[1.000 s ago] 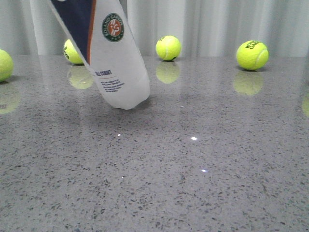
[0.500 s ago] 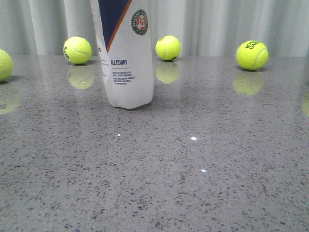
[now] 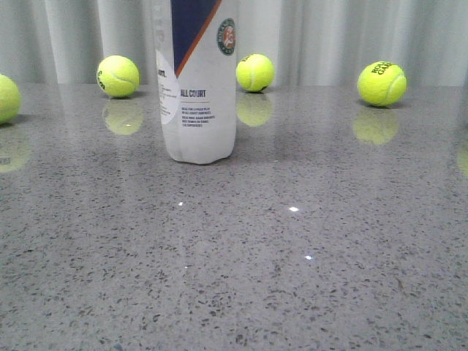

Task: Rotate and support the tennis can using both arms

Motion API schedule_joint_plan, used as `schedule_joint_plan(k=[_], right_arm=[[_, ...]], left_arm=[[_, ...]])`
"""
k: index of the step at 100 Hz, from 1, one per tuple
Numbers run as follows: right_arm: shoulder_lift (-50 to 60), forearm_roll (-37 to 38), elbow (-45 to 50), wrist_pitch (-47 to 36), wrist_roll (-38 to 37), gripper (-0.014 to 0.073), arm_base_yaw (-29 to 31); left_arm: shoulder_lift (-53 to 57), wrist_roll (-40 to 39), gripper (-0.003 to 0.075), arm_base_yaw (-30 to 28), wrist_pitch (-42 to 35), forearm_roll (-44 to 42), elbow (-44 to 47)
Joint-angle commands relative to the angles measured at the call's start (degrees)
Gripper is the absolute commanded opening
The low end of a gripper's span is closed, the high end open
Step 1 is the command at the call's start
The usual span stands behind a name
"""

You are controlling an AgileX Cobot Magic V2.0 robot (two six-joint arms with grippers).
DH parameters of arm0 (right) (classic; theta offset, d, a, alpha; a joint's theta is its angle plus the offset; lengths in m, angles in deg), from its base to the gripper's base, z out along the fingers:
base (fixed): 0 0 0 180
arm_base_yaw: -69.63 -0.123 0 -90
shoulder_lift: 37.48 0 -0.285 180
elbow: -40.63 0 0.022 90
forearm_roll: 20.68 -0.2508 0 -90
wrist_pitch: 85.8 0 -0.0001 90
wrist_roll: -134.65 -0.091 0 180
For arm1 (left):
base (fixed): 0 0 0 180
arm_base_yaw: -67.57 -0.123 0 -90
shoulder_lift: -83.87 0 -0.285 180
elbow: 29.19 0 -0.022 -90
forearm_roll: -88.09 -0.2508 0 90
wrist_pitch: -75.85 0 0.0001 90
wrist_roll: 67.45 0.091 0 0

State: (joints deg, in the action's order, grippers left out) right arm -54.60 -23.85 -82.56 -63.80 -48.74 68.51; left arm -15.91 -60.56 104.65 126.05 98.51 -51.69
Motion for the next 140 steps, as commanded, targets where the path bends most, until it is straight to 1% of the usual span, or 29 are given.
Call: schedule_joint_plan(k=[1, 6, 8, 11, 13, 32, 52, 73, 95, 115, 131, 140], right_arm=[[-0.55, -0.06, -1.34, -4.28, 0.28, -0.0066, 0.28], [-0.55, -0.06, -1.34, -4.28, 0.28, -0.0066, 0.28], [-0.55, -0.06, -1.34, -4.28, 0.28, -0.0066, 0.28], [-0.55, -0.06, -1.34, -4.28, 0.28, -0.0066, 0.28], [-0.55, -0.06, -1.34, -4.28, 0.28, -0.0066, 0.28], [-0.55, -0.06, -1.34, -4.28, 0.28, -0.0066, 0.28], [-0.55, -0.06, -1.34, -4.28, 0.28, -0.0066, 0.28], [-0.55, -0.06, -1.34, -4.28, 0.28, -0.0066, 0.28], [-0.55, -0.06, -1.34, -4.28, 0.28, -0.0066, 0.28], [-0.55, -0.06, -1.34, -4.28, 0.28, -0.0066, 0.28], [-0.55, -0.06, -1.34, -4.28, 0.28, -0.0066, 0.28], [-0.55, -0.06, -1.34, -4.28, 0.28, -0.0066, 0.28]], left_arm=[[5.03, -0.32, 0.0185, 0.52, -8.19, 1.23, -0.57], [6.40, -0.32, 0.0079, 0.52, -10.21, 1.23, 0.65], [7.06, -0.32, 0.0055, 0.52, -10.97, 1.23, 1.29], [7.94, -0.32, -0.0002, 0.52, -12.03, 1.23, 2.23], [8.65, -0.32, -0.0020, 0.52, -12.78, 1.23, 3.04], [16.69, -0.32, -0.0021, 0.52, -20.28, 1.13, 12.72], [26.82, -0.32, -0.0021, 0.52, -27.98, 1.13, 25.20], [37.23, -0.32, -0.0021, 0.52, -33.77, 1.13, 38.63], [48.33, -0.32, -0.0021, 0.52, -37.33, 0.80, 50.76], [57.59, -0.32, -0.0021, 0.29, -37.46, -1.78, 58.90], [62.71, -0.32, -0.0021, 0.31, -37.95, -1.95, 65.50], [64.55, -0.32, -0.0021, 0.31, -41.15, -1.95, 69.80]])
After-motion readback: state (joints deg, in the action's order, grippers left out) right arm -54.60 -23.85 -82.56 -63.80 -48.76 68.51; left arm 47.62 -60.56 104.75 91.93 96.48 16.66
